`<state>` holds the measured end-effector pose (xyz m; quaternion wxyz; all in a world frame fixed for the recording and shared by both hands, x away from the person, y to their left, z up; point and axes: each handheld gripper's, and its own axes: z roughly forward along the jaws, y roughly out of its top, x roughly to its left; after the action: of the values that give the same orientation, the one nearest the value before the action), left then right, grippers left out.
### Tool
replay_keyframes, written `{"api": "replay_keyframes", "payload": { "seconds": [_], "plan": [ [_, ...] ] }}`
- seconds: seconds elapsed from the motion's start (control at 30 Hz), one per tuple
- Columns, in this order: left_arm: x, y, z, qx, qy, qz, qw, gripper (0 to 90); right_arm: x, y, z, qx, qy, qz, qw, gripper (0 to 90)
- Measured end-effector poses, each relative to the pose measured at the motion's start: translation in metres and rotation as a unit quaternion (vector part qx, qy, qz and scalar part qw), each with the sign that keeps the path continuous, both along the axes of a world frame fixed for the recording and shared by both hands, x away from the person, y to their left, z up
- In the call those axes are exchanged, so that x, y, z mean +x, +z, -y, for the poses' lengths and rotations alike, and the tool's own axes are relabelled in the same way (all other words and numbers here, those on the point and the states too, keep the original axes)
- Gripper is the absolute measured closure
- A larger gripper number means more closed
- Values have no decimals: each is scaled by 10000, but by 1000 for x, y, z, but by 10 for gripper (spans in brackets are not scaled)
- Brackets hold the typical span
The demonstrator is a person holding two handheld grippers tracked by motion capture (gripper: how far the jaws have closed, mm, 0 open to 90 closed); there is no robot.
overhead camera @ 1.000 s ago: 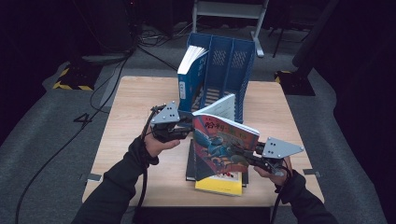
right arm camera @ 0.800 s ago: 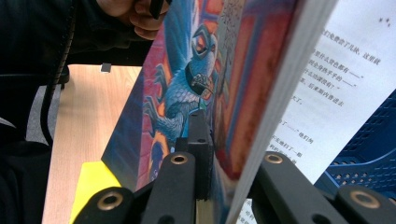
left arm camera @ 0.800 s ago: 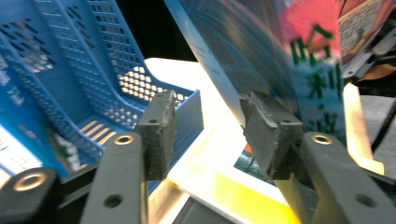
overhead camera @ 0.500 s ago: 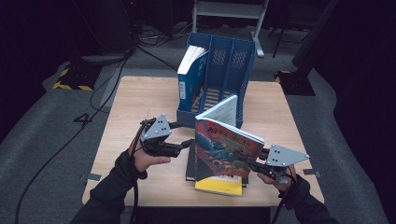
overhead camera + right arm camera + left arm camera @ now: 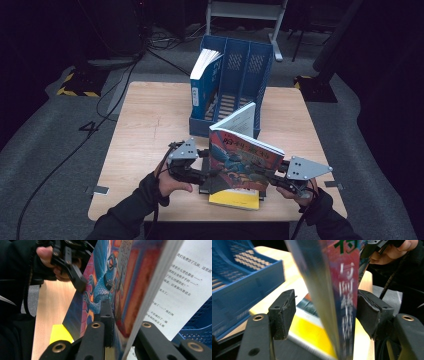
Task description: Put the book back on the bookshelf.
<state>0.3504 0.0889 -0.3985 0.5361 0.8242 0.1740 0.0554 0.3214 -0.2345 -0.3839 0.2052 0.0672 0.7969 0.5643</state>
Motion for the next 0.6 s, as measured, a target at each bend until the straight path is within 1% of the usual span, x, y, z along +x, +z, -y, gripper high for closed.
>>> {"api": "replay_keyframes", "payload": {
  "seconds": [0.03,0.07,0.1,0.17,0.2,0.23,0.27,0.33,0.37,0.43,0.47,0.5,0.57,0.6],
  "plan": [
    [1,1,3,-33,-10,40,10000,353,-1,0,0,2,13,-4,10000,820],
    [3,3,8,-119,-85,86,9999,370,-1,0,0,-6,24,3,10000,818],
    [4,6,10,-125,-148,156,9997,391,-2,1,1,-36,10,51,10000,815],
    [4,13,14,-57,-41,426,9991,403,-3,1,1,-53,13,65,10000,810],
    [5,17,15,-122,-45,476,9988,415,-4,1,1,-58,-3,75,10000,807],
    [6,19,15,-187,-45,486,9986,414,-4,1,1,-51,-20,82,10000,805],
    [9,22,15,-275,-59,433,9987,419,-4,1,1,-43,-33,91,9999,804],
    [11,25,15,-311,-90,424,9986,418,-4,0,1,-38,-48,108,9999,802],
    [14,28,16,-374,-109,427,9983,419,-3,0,1,-42,-65,96,9999,797],
    [16,30,16,-407,-129,438,9981,422,-3,1,1,-51,-76,100,9999,794],
    [17,31,16,-442,-167,482,9977,437,-3,0,1,-36,-75,68,9999,789],
    [20,34,18,-493,-196,473,9975,451,-3,0,2,-51,-94,76,9999,787],
    [21,35,19,-496,-215,489,9973,494,-1,0,2,-48,-124,98,9999,776],
    [21,37,21,-433,-227,589,9971,515,-1,0,2,-53,-145,80,9998,768]
  ]
}}
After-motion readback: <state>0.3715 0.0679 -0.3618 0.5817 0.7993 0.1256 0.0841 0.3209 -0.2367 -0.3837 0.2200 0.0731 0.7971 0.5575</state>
